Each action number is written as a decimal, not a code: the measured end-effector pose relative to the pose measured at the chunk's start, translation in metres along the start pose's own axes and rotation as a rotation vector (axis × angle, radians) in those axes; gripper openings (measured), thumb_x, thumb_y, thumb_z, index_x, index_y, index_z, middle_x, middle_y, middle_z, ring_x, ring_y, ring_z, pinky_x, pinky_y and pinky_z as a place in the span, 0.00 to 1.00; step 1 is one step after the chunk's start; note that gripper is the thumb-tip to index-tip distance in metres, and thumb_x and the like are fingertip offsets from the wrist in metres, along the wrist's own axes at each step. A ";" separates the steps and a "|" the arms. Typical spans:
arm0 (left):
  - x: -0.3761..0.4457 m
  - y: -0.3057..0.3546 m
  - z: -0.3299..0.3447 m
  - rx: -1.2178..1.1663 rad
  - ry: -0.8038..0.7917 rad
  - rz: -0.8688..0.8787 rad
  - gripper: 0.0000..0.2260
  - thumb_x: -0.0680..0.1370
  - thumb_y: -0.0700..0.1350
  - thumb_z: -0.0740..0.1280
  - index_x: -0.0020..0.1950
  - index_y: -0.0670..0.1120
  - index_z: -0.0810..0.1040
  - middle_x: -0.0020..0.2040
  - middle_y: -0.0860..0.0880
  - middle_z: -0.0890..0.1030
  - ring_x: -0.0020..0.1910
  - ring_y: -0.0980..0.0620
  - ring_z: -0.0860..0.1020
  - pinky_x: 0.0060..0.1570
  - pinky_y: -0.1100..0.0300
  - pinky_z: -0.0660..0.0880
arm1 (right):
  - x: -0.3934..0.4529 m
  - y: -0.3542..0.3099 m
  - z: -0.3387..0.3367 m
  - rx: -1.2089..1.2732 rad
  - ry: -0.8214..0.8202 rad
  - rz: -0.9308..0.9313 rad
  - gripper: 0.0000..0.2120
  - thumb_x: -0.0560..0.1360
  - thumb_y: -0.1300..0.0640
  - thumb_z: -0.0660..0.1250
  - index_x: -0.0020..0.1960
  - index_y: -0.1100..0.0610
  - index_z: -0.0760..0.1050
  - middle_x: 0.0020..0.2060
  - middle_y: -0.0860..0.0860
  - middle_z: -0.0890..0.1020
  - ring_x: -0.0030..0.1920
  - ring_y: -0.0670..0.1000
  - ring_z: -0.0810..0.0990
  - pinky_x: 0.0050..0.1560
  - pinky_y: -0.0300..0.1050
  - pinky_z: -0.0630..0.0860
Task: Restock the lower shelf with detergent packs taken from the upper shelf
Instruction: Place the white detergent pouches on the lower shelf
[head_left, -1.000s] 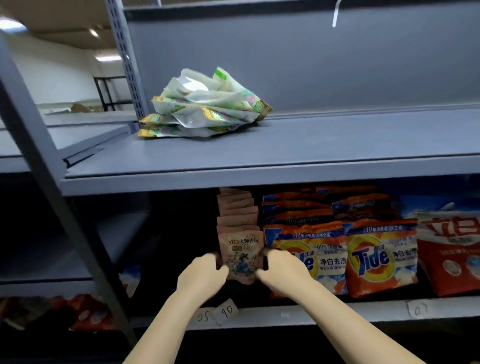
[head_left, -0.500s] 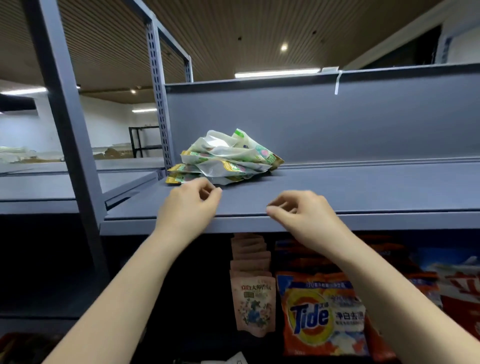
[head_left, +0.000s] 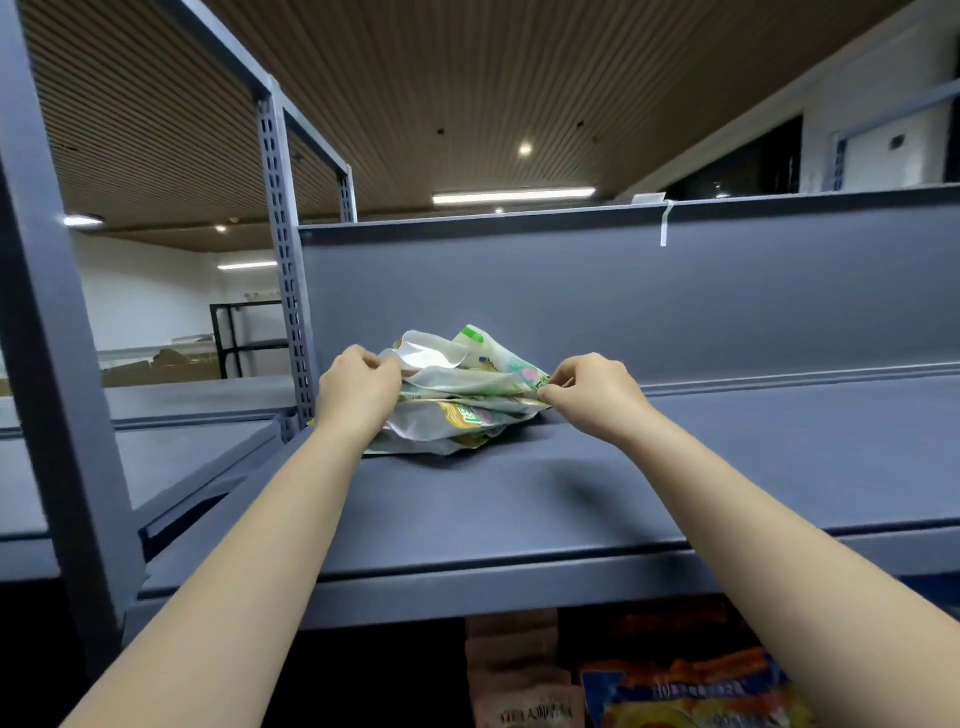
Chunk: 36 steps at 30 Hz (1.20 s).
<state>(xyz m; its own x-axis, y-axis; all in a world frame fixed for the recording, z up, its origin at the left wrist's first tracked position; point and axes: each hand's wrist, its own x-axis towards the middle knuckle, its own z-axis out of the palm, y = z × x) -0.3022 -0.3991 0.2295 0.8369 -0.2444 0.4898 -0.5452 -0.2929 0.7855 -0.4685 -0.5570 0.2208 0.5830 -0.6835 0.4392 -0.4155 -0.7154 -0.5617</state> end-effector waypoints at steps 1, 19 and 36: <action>0.008 0.000 0.005 -0.049 0.018 -0.016 0.10 0.77 0.49 0.59 0.49 0.44 0.74 0.46 0.50 0.77 0.49 0.46 0.73 0.46 0.55 0.70 | 0.009 0.001 0.004 -0.001 -0.001 0.020 0.09 0.75 0.50 0.63 0.46 0.53 0.79 0.44 0.52 0.83 0.48 0.56 0.79 0.49 0.49 0.79; 0.032 -0.026 0.023 -0.141 0.195 0.253 0.08 0.72 0.43 0.64 0.33 0.44 0.74 0.29 0.51 0.75 0.33 0.50 0.70 0.33 0.58 0.65 | 0.087 0.009 0.057 0.049 -0.066 0.154 0.29 0.76 0.56 0.62 0.75 0.53 0.60 0.69 0.51 0.71 0.67 0.55 0.70 0.55 0.43 0.68; 0.023 -0.019 0.020 -0.589 -0.248 -0.361 0.20 0.69 0.36 0.73 0.60 0.35 0.75 0.48 0.39 0.81 0.44 0.44 0.78 0.51 0.48 0.77 | 0.061 0.006 0.028 0.246 0.165 0.116 0.11 0.78 0.58 0.55 0.46 0.59 0.75 0.43 0.55 0.78 0.46 0.57 0.74 0.43 0.47 0.71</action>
<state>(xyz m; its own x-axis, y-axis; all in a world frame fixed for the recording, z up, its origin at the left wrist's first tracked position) -0.2738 -0.4180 0.2184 0.8859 -0.4489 0.1166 -0.0624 0.1338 0.9890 -0.4159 -0.5987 0.2242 0.4118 -0.7871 0.4592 -0.2796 -0.5887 -0.7584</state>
